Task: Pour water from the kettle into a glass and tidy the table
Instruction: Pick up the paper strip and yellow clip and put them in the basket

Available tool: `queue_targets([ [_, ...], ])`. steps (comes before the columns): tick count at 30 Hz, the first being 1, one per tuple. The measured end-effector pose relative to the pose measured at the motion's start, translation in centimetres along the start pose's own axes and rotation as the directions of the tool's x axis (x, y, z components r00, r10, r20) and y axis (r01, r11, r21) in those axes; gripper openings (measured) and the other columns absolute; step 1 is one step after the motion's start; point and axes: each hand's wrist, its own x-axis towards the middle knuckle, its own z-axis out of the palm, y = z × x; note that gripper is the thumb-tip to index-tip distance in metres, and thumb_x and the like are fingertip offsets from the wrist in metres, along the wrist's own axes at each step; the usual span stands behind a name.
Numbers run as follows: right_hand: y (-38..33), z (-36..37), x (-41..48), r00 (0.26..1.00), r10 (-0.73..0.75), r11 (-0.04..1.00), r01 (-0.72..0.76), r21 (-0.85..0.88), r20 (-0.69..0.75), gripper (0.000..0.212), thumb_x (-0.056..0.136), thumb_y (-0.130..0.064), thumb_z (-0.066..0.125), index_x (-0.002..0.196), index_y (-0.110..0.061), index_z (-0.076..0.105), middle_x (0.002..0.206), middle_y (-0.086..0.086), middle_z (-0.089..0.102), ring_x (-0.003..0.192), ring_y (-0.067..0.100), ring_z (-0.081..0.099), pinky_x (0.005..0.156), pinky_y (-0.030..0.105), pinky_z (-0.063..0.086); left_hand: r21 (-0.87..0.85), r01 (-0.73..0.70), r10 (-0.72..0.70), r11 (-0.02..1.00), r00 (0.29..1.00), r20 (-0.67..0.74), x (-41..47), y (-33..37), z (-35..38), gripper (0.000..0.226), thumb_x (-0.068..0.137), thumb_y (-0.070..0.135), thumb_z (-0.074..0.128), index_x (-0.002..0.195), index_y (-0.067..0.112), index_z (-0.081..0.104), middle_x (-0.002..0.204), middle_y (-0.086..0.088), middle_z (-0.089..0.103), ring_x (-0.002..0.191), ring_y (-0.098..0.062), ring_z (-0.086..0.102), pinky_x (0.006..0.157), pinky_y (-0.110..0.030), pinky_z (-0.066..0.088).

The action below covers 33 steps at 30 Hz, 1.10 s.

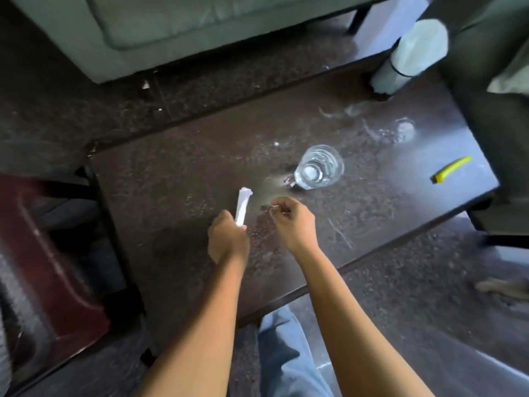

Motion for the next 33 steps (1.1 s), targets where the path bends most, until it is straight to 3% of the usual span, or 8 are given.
queue_targets([
  [5, 1.8, -3.8, 0.6, 0.998, 0.036, 0.993, -0.04, 0.111, 0.044, 0.017, 0.085, -0.013, 0.058, 0.097, -0.017, 0.069, 0.082, -0.006, 0.065, 0.075, 0.005, 0.057, 0.06, 0.008, 0.034, 0.001, 0.01, -0.01, 1.0, 1.0, -0.018, -3.3, 3.0, 2.4, 0.014, 0.088, 0.016, 0.058, 0.095, 0.005, 0.062, 0.111, -0.019, 0.058, 0.109, -0.037, 0.051, 0.083, -0.039, 0.042],
  [8, 3.4, -8.0, 2.0, 0.994, 0.089, 0.974, -0.076, 0.213, -0.055, 0.016, 0.086, -0.012, 0.057, 0.095, -0.018, 0.069, 0.074, -0.012, 0.062, 0.064, -0.006, 0.054, 0.056, 0.0, 0.039, -0.014, -0.169, 0.17, 0.985, 0.982, 0.081, -6.3, 6.8, 4.2, 0.011, 0.088, 0.019, 0.058, 0.092, 0.009, 0.058, 0.105, -0.016, 0.064, 0.101, -0.035, 0.058, 0.076, -0.038, 0.042],
  [12, 6.7, -15.1, 5.7, 0.934, 0.234, 0.94, -0.146, 0.309, -0.27, 0.017, 0.087, -0.01, 0.054, 0.095, -0.017, 0.068, 0.086, 0.0, 0.067, 0.071, 0.012, 0.063, 0.058, 0.015, 0.046, -0.158, -0.289, 0.315, 0.944, 0.932, 0.18, -8.6, 13.7, 6.6, 0.011, 0.083, 0.017, 0.064, 0.081, 0.02, 0.053, 0.084, -0.002, 0.068, 0.081, -0.03, 0.063, 0.062, -0.031, 0.037],
  [19, 13.6, -24.9, 14.2, 0.794, 0.319, 0.921, -0.388, -0.028, -0.518, 0.035, 0.088, -0.013, 0.052, 0.123, -0.015, 0.052, 0.131, 0.013, 0.041, 0.119, 0.037, 0.039, 0.095, 0.04, 0.039, -0.387, -0.198, 0.336, 0.901, 0.882, 0.33, -7.0, 23.8, 10.5, 0.024, 0.086, 0.008, 0.058, 0.075, 0.025, 0.045, 0.073, 0.0, 0.067, 0.058, -0.017, 0.067, 0.064, -0.038, 0.056],
  [23, 15.3, -26.0, 16.5, 0.822, 0.327, 0.891, -0.433, -0.139, -0.466, 0.032, 0.091, -0.011, 0.049, 0.122, -0.014, 0.048, 0.134, 0.015, 0.034, 0.118, 0.04, 0.036, 0.09, 0.042, 0.041, -0.389, -0.156, 0.311, 0.908, 0.874, 0.374, -5.9, 25.5, 12.0, 0.027, 0.087, 0.002, 0.054, 0.074, 0.025, 0.047, 0.076, -0.004, 0.068, 0.06, -0.014, 0.069, 0.066, -0.04, 0.057],
  [26, 15.9, -25.4, 16.9, 0.817, 0.291, 0.899, -0.412, -0.149, -0.499, 0.003, 0.09, -0.003, 0.044, 0.091, -0.004, 0.046, 0.124, 0.018, 0.036, 0.104, 0.039, 0.044, 0.075, 0.038, 0.039, -0.416, -0.122, 0.295, 0.901, 0.876, 0.381, -5.8, 25.8, 12.2, 0.027, 0.087, -0.001, 0.053, 0.078, 0.024, 0.046, 0.078, -0.001, 0.067, 0.06, -0.008, 0.069, 0.064, -0.033, 0.057],
  [28, 15.9, -25.0, 17.2, 0.798, 0.298, 0.914, -0.396, -0.083, -0.524, 0.015, 0.089, 0.002, 0.038, 0.078, -0.007, 0.04, 0.119, 0.019, 0.041, 0.101, 0.04, 0.045, 0.075, 0.041, 0.039, -0.438, -0.108, 0.292, 0.893, 0.878, 0.379, -5.9, 25.8, 11.9, 0.027, 0.087, -0.001, 0.052, 0.079, 0.024, 0.046, 0.082, -0.003, 0.068, 0.064, -0.007, 0.07, 0.066, -0.034, 0.058],
  [33, 14.3, -23.7, 17.3, 0.833, 0.224, 0.941, -0.32, -0.111, -0.506, 0.02, 0.087, 0.004, 0.04, 0.096, 0.004, 0.058, 0.118, 0.021, 0.044, 0.097, 0.041, 0.05, 0.074, 0.035, 0.035, -0.526, -0.091, 0.312, 0.846, 0.884, 0.347, -5.8, 26.2, 9.8, 0.025, 0.086, -0.002, 0.053, 0.073, 0.019, 0.054, 0.081, -0.004, 0.067, 0.074, -0.015, 0.072, 0.079, -0.044, 0.056],
])
